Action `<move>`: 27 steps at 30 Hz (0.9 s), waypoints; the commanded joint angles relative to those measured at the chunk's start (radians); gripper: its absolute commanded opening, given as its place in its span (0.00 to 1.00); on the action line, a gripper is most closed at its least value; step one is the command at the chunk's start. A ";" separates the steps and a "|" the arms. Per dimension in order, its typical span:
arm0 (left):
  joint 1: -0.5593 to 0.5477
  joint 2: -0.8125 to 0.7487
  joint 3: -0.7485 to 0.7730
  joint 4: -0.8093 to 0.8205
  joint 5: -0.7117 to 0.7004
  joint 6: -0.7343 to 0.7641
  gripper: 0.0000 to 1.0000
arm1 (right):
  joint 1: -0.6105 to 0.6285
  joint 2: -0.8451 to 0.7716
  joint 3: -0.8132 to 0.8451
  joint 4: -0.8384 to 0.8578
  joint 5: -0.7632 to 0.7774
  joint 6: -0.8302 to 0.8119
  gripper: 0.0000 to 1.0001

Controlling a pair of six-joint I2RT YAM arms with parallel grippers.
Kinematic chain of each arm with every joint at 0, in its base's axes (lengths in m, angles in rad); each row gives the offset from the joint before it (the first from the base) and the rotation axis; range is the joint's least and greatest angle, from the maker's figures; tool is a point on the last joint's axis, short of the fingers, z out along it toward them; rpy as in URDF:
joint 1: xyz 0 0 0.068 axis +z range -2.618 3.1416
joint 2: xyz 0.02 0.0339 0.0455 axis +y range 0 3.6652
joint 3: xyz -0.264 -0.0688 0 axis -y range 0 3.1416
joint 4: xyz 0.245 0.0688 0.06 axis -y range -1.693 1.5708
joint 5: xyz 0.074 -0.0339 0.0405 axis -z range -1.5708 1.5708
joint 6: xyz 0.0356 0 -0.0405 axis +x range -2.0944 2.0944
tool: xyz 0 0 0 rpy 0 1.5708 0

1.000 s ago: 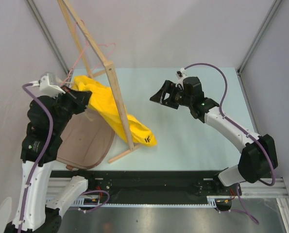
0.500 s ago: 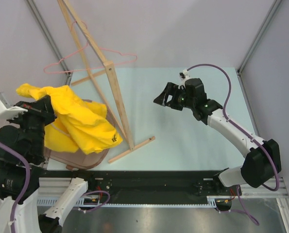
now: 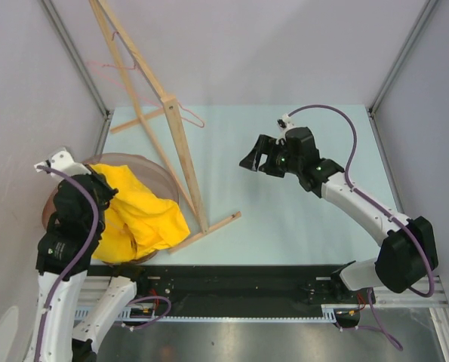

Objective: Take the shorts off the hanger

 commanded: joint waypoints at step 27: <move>0.593 0.371 0.040 0.294 0.696 0.014 0.00 | 0.002 -0.037 -0.015 0.004 -0.003 -0.033 0.88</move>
